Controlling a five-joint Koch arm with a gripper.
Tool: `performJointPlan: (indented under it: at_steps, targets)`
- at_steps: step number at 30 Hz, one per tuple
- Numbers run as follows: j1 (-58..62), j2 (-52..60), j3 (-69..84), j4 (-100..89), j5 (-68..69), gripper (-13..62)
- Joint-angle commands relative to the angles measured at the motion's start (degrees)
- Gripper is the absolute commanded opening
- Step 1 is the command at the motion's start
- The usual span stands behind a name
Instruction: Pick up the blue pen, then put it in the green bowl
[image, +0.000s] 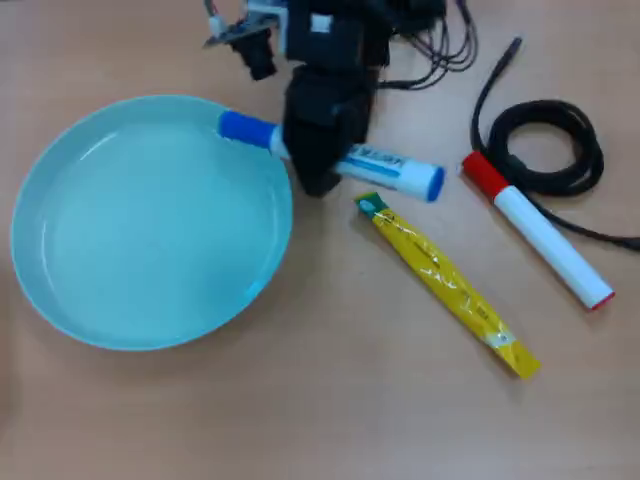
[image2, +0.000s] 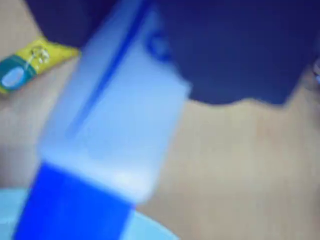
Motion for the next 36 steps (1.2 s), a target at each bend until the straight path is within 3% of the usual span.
performJointPlan:
  at_steps: [1,10,18,36]
  targets:
    - [3.6,2.9,-2.6,-9.3,-0.9,-6.1]
    - [15.6,2.4,-2.8,-12.5,-0.9,-5.9]
    - [24.7,-5.3,-4.0,-13.1,-0.9,-5.7]
    - [29.5,-21.0,-4.3,-20.8,-0.9,-5.2]
